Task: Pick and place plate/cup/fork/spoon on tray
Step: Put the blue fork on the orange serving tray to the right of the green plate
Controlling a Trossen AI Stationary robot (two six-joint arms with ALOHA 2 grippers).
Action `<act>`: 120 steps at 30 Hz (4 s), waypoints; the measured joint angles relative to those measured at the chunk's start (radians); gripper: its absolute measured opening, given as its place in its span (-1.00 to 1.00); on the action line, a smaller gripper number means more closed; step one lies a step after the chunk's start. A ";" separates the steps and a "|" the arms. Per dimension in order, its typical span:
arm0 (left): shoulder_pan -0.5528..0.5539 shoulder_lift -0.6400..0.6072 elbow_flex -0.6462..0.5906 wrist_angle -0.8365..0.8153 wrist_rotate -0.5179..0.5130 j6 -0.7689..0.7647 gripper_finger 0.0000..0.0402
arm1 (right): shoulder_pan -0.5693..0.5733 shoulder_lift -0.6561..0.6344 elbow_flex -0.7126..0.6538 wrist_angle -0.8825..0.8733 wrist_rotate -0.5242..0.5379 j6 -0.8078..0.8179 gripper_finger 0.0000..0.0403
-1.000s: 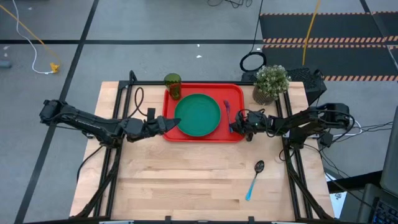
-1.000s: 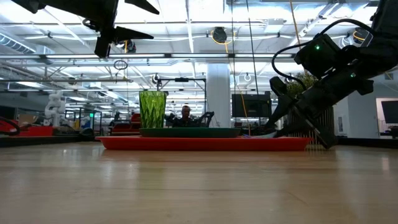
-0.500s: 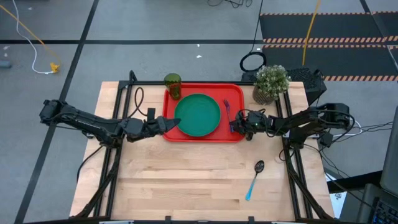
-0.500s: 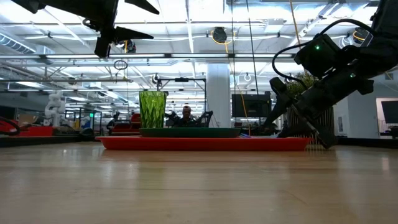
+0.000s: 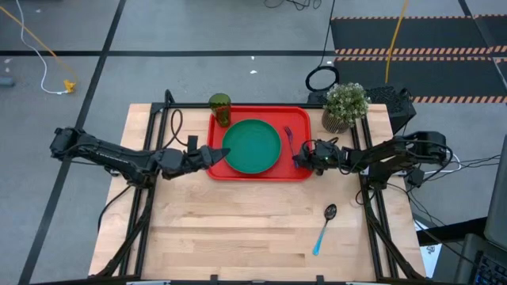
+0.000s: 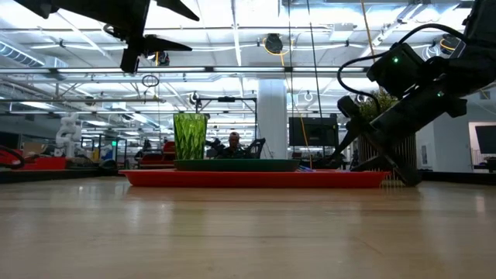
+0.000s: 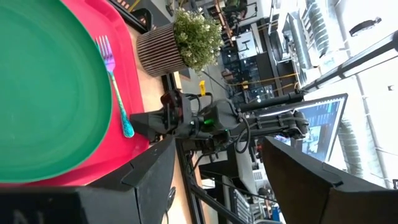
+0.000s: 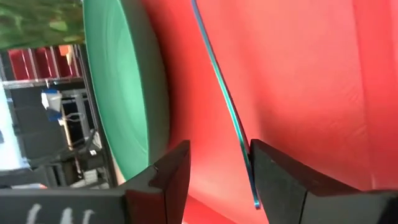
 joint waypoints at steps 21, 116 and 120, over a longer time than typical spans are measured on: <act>0.003 0.000 0.000 0.011 0.000 -0.003 0.20 | 0.000 -0.047 0.054 -0.155 -0.039 -0.361 -0.22; -0.006 0.000 0.000 0.025 -0.001 -0.004 0.20 | -0.289 0.358 0.912 -1.339 -0.180 -1.453 -0.98; -0.002 0.000 0.000 0.025 -0.001 -0.004 0.20 | -0.271 0.390 0.912 -1.338 -0.142 -1.477 -1.00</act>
